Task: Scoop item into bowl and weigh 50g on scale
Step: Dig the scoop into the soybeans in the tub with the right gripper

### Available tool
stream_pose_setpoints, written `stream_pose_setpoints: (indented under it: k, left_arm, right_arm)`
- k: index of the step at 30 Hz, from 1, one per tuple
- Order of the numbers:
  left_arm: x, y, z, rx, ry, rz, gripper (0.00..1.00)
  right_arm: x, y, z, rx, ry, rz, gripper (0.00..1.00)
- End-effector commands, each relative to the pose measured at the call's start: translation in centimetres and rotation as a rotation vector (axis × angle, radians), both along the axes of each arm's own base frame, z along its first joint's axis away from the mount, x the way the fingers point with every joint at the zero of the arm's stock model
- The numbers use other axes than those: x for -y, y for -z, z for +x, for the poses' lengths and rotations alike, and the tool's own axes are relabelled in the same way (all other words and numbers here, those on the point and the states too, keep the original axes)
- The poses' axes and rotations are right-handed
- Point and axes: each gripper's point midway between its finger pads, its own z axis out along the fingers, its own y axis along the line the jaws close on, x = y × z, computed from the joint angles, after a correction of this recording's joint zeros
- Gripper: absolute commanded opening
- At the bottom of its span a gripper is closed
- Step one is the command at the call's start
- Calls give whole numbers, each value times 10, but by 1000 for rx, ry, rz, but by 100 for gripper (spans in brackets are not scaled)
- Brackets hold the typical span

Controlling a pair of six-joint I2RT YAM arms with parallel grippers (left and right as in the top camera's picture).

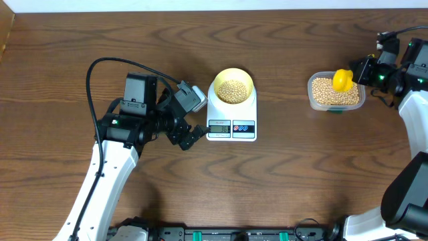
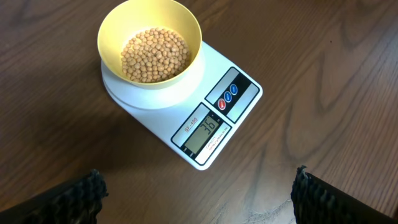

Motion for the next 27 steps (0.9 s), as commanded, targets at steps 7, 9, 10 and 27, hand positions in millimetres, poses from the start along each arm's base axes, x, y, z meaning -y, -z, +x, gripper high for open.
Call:
stream_pose_setpoints:
  k: [7, 9, 10, 27]
  left_arm:
    - [0, 4, -2, -10, 13, -3, 98]
    - [0, 4, -2, -11, 13, -3, 98]
    - [0, 4, -2, -10, 13, -3, 98]
    - [0, 4, -2, -10, 13, -3, 98]
  right_arm:
    - [-17, 6, 3, 15, -122, -290, 1]
    - [-19, 10, 2, -6, -121, -339, 1]
    - [-18, 13, 1, -20, -111, -366, 1]
    - [-14, 48, -14, -132, -66, -489, 1]
